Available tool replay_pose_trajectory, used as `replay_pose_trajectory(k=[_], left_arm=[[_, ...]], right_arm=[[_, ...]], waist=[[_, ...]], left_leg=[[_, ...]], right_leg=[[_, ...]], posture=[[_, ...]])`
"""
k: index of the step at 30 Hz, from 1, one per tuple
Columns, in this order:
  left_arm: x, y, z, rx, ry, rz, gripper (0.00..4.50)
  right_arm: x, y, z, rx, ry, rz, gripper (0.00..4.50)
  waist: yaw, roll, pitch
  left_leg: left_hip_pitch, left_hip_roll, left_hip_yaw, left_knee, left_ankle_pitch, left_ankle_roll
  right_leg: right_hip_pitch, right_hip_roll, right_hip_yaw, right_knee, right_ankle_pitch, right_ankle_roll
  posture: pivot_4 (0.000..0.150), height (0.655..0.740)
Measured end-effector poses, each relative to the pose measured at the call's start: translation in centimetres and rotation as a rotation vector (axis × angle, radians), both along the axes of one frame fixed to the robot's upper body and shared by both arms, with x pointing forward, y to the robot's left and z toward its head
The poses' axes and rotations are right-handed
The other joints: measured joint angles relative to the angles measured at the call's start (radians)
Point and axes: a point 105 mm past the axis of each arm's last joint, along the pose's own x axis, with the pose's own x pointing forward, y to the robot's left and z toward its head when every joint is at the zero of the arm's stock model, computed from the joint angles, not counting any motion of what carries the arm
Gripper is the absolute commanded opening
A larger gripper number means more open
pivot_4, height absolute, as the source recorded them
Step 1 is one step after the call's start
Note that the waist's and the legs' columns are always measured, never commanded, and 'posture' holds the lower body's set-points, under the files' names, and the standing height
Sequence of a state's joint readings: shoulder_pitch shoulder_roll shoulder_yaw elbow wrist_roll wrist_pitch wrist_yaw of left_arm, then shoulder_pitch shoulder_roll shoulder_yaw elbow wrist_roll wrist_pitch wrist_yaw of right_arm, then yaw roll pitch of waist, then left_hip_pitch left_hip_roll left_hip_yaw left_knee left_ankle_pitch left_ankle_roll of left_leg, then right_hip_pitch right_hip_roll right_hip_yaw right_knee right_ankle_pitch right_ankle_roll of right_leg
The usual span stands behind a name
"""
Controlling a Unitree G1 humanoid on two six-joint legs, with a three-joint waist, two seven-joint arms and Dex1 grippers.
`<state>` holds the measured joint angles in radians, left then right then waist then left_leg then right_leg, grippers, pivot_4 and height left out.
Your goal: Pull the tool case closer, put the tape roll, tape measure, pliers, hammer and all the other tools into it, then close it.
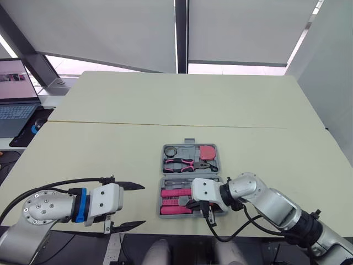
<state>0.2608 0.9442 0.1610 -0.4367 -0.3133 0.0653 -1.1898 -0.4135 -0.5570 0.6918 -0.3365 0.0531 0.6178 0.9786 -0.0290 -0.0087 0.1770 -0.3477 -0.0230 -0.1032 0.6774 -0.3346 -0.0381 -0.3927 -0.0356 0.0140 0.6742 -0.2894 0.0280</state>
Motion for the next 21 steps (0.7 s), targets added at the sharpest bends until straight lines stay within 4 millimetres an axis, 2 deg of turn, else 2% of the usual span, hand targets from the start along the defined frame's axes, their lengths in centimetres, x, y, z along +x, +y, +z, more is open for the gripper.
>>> replay_pose_trajectory(k=[7,11,13,15,17,18,21], left_arm=[[-0.1,0.2,-0.3,0.007,0.033,0.019,4.5],[0.0,0.3,-0.4,-0.007,0.07,0.049,4.5],[0.2,0.6,-0.4,-0.013,0.081,0.087,4.5],[0.6,1.2,-0.1,-0.016,0.072,0.132,4.5],[1.5,1.8,0.2,-0.036,0.054,0.204,4.5],[2.2,2.1,0.5,-0.073,0.036,0.256,4.5],[3.5,2.6,0.8,-0.171,0.03,0.353,3.92]], right_arm=[[0.9,0.1,-1.0,-0.02,-0.073,0.005,0.03],[0.6,0.6,-0.8,0.029,-0.046,-0.01,0.03],[0.1,0.9,-0.2,0.081,-0.012,-0.018,0.03],[0.3,0.7,1.3,0.14,-0.015,-0.039,0.03],[1.2,-0.5,3.1,0.2,-0.053,-0.096,0.03],[1.9,-2.0,3.9,0.226,-0.067,-0.146,0.03],[3.4,-6.3,5.0,0.246,-0.103,-0.289,0.0]], waist=[[0.0,0.0,0.0],[0.0,0.0,0.0],[0.0,0.0,0.0],[0.0,0.0,0.0],[0.001,0.0,0.0],[0.005,0.0,0.0],[0.014,-0.001,0.0]], left_leg=[[0.0,0.0,0.0,0.0,0.0,0.0],[0.0,0.0,0.0,0.0,0.0,0.0],[0.0,0.0,0.0,0.0,0.0,0.0],[0.0,0.0,0.0,0.0,0.0,0.0],[0.0,0.0,0.0,0.0,0.0,0.0],[0.0,-0.001,-0.001,0.0,0.0,0.0],[0.0,-0.001,-0.002,0.0,0.0,0.0]], right_leg=[[0.0,0.0,0.0,0.0,0.0,0.0],[0.0,0.0,0.0,0.001,0.0,0.0],[0.0,0.0,0.0,0.001,0.0,0.0],[0.0,0.0,0.0,0.001,0.0,0.0],[0.0,0.0,0.0,0.0,0.0,0.0],[0.001,0.0,0.0,0.0,0.0,0.0],[0.003,-0.001,-0.001,-0.001,0.0,0.0]], posture=[[0.15,0.74],[0.15,0.74],[0.15,0.74],[0.15,0.74],[0.15,0.74],[0.15,0.74],[0.15,0.74]])
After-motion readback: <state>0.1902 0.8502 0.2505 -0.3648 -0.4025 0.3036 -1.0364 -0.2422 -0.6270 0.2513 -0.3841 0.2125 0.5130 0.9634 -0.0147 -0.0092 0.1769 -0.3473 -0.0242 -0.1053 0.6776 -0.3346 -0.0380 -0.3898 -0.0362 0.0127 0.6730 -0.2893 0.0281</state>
